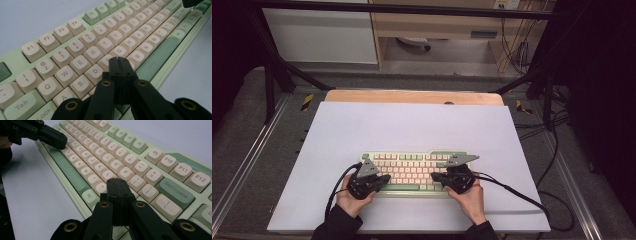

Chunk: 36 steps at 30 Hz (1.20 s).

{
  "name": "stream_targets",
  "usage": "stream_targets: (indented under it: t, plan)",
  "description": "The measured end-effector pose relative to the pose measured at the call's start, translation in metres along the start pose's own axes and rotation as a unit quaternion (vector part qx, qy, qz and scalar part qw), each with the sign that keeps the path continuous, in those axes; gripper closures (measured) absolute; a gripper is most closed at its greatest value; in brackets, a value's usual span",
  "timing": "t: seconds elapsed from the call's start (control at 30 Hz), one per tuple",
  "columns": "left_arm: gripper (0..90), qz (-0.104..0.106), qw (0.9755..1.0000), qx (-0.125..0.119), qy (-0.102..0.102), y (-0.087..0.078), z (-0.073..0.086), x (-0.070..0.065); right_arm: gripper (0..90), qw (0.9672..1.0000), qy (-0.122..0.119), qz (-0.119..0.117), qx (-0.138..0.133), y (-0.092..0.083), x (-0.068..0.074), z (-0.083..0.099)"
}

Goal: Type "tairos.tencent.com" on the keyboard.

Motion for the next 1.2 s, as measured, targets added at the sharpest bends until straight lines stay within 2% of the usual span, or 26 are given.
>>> stream_targets:
  t: [0.13,0.4,0.83,1.2]
  plan:
    - [89.7,0.001,1.0,0.003,0.001,0.001,0.002,0.0,90.0,1.0,0.001,0.0,-0.001,0.0,0.0,0.0]
    - [89.7,0.003,1.0,-0.009,0.0,-0.007,-0.001,0.001,90.0,1.0,0.001,0.0,-0.005,-0.001,0.0,-0.001]
    - [89.7,-0.002,0.9997,-0.019,-0.012,-0.023,0.002,0.014,90.0,0.9999,0.006,-0.003,-0.013,0.0,0.001,-0.006]
    - [89.7,-0.008,0.9995,-0.021,-0.022,-0.031,0.009,0.025,90.0,0.9998,0.005,-0.004,-0.018,0.009,0.008,-0.019]
Point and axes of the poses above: each handheld gripper's, and its own axes: y roughly forward along the jaws, z roughly out of its underside, x roughly to its left, the point moved 8 cm from there along y, roughly forward along the jaws, and after that the axes turned 5 degrees about -z, right-handed, at the moved point
